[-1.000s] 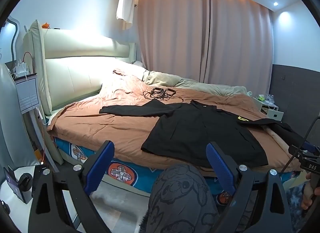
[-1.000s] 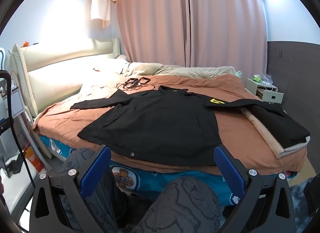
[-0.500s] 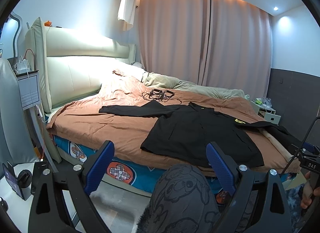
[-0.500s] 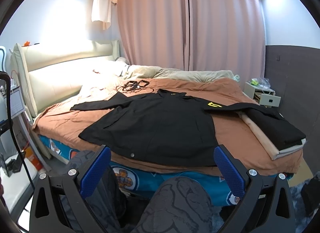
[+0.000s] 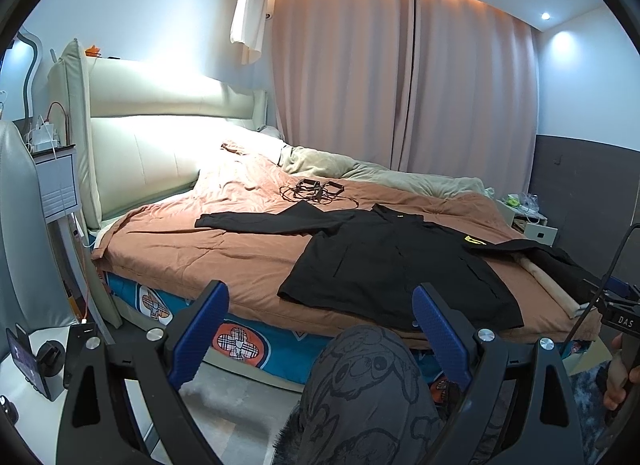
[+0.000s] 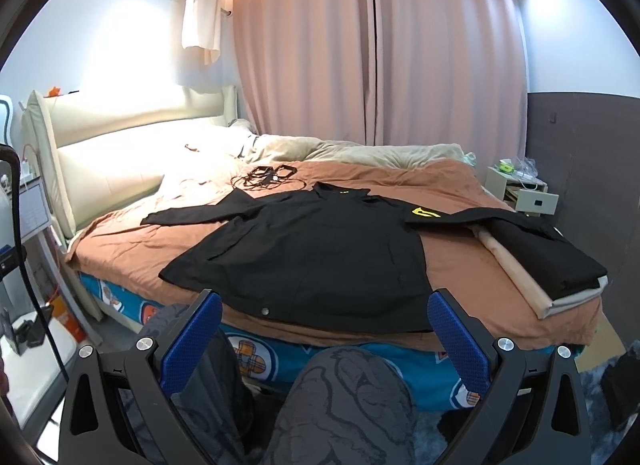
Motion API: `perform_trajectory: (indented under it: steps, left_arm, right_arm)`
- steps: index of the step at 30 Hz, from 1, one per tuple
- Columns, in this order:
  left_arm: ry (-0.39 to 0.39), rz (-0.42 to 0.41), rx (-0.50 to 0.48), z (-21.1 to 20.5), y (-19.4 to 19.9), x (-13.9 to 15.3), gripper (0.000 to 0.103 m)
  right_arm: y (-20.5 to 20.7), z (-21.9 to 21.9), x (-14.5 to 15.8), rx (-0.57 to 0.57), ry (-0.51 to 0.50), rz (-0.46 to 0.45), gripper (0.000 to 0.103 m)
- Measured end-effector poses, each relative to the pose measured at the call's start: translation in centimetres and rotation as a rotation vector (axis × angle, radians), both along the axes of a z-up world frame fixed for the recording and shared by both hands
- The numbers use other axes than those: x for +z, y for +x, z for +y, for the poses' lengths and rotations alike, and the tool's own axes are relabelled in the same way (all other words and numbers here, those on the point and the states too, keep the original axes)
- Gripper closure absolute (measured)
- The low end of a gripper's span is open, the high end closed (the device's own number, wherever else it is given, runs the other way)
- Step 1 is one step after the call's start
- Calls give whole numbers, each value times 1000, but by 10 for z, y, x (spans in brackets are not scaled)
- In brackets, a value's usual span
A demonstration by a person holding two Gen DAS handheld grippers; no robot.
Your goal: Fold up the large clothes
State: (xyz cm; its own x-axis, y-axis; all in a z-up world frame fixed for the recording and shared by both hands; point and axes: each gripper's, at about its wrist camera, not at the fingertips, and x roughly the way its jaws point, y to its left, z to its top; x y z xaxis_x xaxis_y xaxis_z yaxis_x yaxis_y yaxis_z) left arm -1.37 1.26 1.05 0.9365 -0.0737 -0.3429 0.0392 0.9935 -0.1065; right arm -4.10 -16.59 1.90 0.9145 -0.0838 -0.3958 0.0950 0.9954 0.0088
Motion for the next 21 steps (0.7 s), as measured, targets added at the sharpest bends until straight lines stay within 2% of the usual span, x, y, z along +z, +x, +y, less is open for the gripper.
perform_trajectory:
  steps: [21]
  left_arm:
    - [-11, -4, -3, 2, -4, -12, 8]
  right_arm:
    - [-3, -6, 2, -24, 9, -12, 0]
